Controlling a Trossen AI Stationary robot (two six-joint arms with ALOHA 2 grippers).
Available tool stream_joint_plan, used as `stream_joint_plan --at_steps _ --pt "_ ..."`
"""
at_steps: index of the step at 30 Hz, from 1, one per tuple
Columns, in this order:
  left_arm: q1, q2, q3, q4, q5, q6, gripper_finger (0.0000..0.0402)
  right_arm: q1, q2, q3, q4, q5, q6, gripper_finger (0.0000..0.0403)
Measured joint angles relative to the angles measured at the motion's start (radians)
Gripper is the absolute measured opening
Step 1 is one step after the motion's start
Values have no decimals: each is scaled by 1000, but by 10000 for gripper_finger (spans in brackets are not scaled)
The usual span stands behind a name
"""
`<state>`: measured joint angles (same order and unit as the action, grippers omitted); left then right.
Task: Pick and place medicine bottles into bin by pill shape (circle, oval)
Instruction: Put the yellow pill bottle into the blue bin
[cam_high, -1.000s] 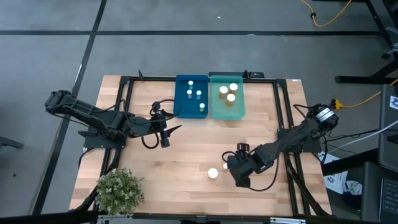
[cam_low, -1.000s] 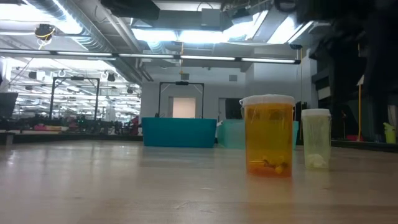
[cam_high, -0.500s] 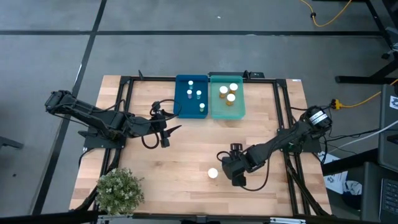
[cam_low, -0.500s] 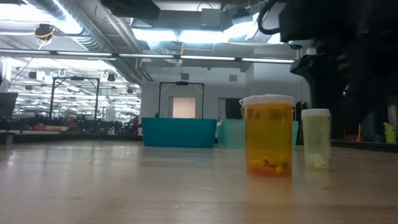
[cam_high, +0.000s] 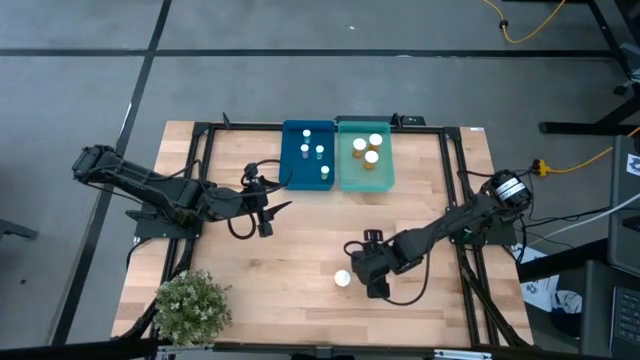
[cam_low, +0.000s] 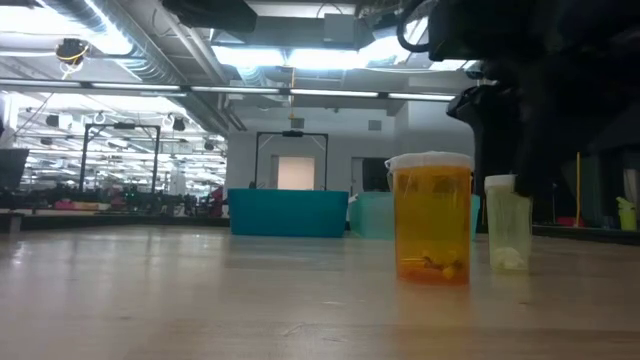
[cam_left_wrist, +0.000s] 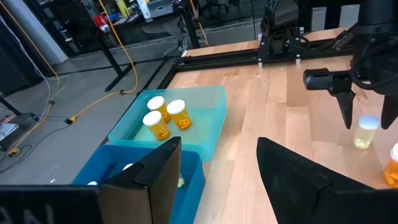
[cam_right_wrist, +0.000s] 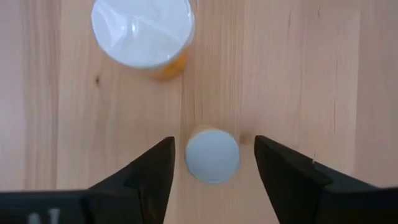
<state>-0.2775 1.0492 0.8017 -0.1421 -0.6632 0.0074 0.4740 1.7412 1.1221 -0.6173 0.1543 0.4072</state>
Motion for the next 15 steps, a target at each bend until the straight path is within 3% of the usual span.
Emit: stream_joint_plan --at_steps 15 --pt "0 0 0 0 0 0 202 0 0 0 15 -17 3 174"
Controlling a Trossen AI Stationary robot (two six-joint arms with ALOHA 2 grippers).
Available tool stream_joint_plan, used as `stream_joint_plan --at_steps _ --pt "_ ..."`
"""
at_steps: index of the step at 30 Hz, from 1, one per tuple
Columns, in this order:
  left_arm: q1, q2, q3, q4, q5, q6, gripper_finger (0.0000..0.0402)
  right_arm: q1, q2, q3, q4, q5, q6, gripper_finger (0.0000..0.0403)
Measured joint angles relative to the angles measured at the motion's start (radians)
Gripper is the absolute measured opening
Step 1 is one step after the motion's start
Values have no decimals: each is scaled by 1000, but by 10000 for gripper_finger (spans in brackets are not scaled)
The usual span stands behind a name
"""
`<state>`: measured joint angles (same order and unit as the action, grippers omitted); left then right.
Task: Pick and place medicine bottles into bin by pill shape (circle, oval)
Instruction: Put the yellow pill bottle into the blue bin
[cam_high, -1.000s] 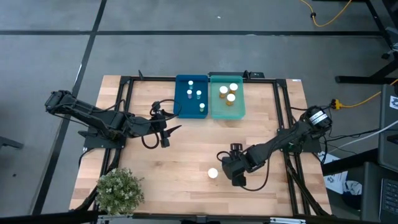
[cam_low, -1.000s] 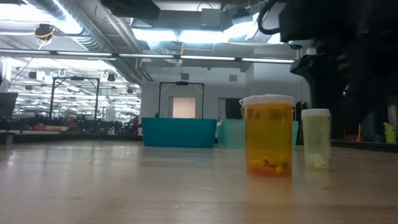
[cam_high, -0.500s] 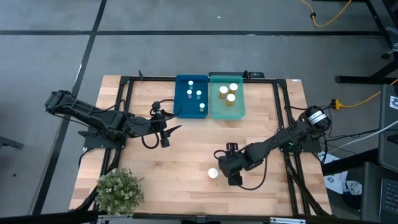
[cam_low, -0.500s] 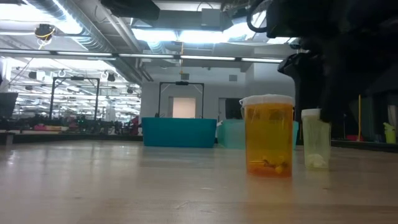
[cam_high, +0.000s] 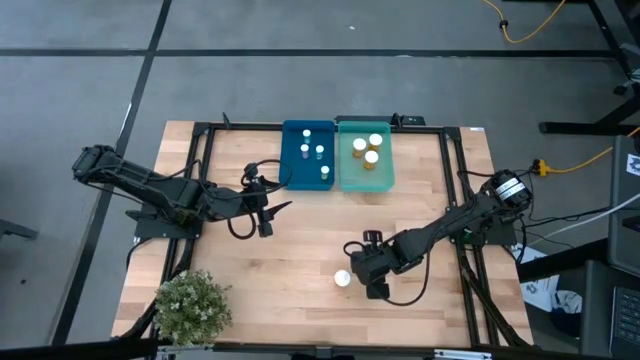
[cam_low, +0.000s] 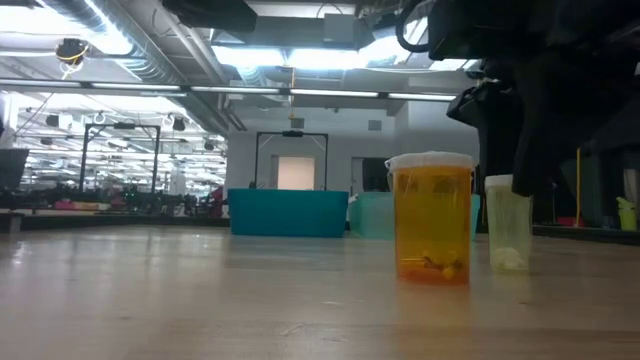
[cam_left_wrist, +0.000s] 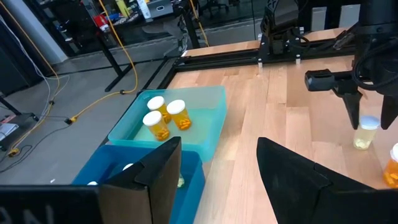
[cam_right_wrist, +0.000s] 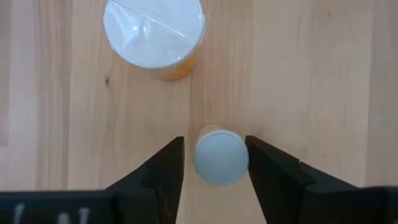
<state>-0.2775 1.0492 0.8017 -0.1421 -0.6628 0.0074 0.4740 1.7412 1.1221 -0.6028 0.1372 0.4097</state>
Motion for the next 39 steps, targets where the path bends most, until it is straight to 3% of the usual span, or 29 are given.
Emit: stream_joint_plan --at_steps 10,19,25,33,35,39 --pt "0 0 0 0 0 0 202 0 0 0 4 -8 30 127" --pt "0 0 0 0 0 0 202 -8 -1 12 -21 16 84 125" --pt "0 0 0 0 0 0 202 -50 -1 148 -173 74 53 124" --pt "0 0 0 0 -1 -3 202 -202 -2 403 -263 155 -220 123" --pt "0 0 0 6 -37 0 202 -260 -2 444 -248 157 -272 123" --pt "0 -1 0 33 -231 -17 202 -389 -2 466 -144 135 -359 122"
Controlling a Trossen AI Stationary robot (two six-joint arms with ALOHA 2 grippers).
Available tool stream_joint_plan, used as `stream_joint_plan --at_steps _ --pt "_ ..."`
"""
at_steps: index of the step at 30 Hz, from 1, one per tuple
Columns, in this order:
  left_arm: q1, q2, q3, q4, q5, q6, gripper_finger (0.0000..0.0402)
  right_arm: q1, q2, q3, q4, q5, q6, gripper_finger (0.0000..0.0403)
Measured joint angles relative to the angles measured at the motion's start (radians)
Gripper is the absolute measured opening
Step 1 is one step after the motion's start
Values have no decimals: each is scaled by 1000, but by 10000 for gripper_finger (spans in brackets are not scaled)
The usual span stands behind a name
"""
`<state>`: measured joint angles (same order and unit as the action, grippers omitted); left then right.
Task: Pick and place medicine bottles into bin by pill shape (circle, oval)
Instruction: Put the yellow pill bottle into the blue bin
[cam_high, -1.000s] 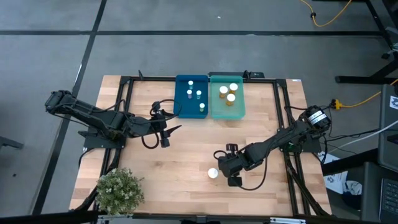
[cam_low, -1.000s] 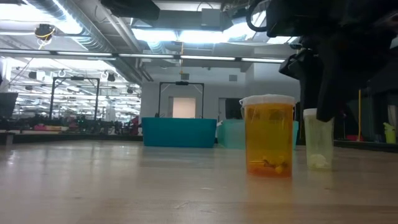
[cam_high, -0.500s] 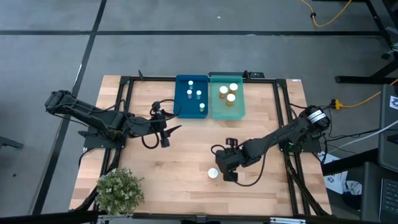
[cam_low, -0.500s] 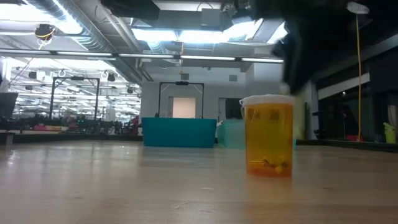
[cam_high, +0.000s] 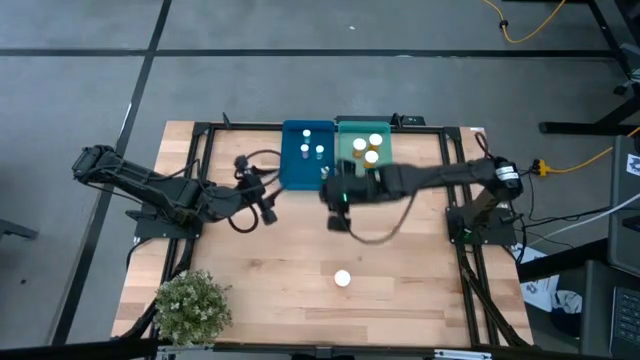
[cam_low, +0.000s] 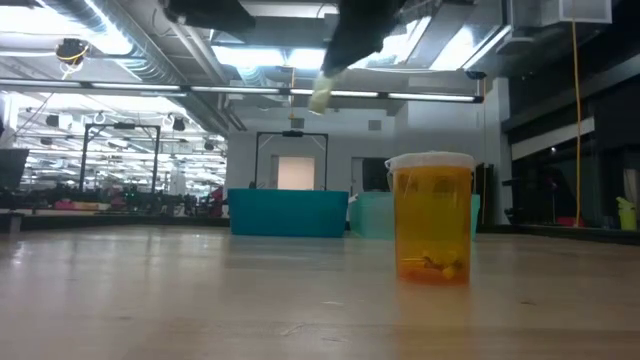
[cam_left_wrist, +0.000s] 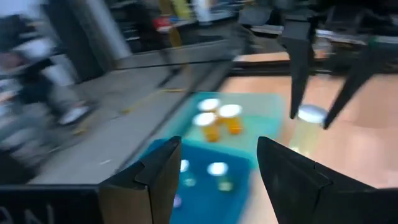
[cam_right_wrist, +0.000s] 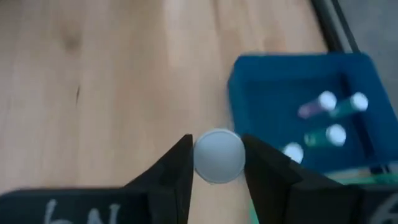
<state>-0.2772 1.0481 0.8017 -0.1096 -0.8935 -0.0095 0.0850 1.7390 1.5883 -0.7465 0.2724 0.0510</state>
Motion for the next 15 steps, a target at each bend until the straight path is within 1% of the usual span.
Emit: stream_joint_plan --at_steps 2,4,11,15 --pt "0 0 0 -7 -80 -8 202 -63 9 0 64 -62 -30 122" --pt "0 0 0 -13 -114 -7 202 -121 32 2 132 -108 -46 122" --pt "0 0 0 -13 -112 -7 202 -268 185 0 270 -224 -129 122" --pt "-5 0 0 -13 -111 -7 202 -328 245 -2 297 -230 -144 122"
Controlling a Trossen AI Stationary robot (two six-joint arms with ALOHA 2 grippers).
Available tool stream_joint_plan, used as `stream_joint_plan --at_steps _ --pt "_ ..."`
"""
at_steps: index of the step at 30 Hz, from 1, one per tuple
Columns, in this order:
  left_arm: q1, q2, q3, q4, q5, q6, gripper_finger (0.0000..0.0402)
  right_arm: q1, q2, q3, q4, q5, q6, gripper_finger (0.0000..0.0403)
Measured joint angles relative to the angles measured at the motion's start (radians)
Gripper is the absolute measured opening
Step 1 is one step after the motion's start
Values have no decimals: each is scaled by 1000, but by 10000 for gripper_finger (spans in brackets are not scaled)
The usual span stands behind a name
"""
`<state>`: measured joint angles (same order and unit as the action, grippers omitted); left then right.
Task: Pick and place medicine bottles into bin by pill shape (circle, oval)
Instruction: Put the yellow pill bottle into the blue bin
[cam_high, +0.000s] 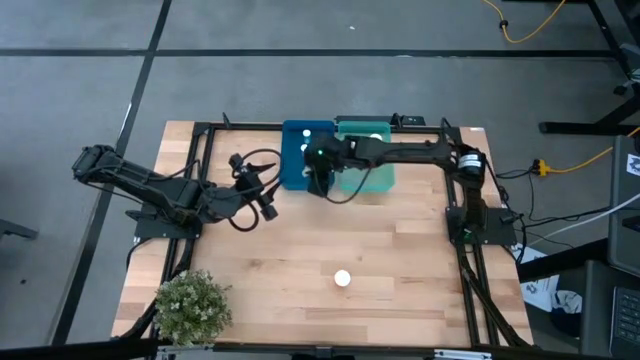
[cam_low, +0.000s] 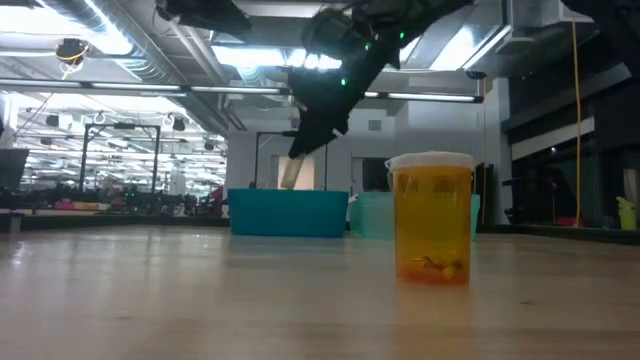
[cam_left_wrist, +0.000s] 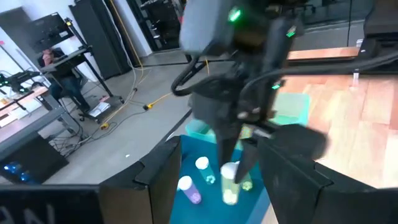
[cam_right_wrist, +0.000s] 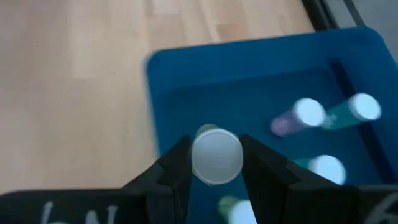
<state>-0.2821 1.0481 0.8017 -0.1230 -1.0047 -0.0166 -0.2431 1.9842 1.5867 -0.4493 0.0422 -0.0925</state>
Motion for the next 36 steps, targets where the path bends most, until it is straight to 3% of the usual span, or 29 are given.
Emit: stream_joint_plan --at_steps 9,36 --pt "-16 -1 0 0 1 1 202 -88 25 0 -11 -72 -17 122" --pt "-16 -2 0 0 0 2 202 -60 100 0 -40 -71 -18 123"
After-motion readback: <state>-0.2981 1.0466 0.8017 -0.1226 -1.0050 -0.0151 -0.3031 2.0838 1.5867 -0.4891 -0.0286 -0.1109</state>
